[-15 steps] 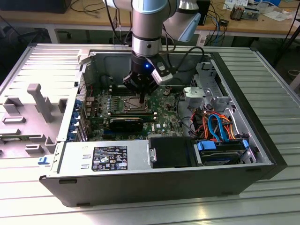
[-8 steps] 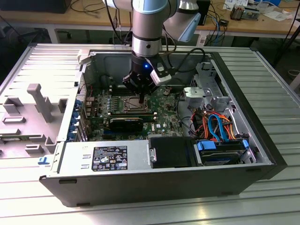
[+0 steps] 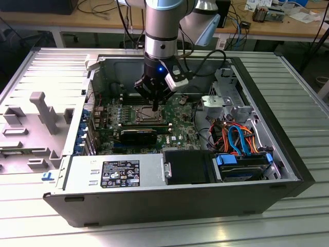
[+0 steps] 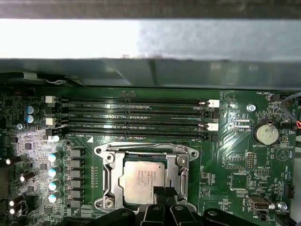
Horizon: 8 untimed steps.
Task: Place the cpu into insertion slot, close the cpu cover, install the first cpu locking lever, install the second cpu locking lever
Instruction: 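Install the second cpu locking lever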
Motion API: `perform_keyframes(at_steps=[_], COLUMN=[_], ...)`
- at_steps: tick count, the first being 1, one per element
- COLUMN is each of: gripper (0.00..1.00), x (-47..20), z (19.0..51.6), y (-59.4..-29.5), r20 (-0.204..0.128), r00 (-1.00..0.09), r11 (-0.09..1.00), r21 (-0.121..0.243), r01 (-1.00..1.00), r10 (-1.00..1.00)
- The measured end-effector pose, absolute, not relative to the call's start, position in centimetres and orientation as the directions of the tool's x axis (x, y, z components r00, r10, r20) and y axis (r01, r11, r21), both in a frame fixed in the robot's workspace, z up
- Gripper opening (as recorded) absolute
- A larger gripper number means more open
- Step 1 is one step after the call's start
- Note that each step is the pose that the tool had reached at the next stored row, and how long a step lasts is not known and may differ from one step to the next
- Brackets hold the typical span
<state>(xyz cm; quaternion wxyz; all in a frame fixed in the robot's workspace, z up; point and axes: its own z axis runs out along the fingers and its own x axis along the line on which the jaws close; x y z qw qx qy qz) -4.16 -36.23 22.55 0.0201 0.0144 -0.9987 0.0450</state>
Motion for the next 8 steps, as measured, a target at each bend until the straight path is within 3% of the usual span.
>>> perform_keyframes(at_steps=[8], gripper=[0.11], x=[-4.16], z=[22.57], y=[-36.24], r20=[0.041], r00=[-0.999], r11=[0.996], r21=[-0.09], r01=[-0.031], r10=[-0.027])
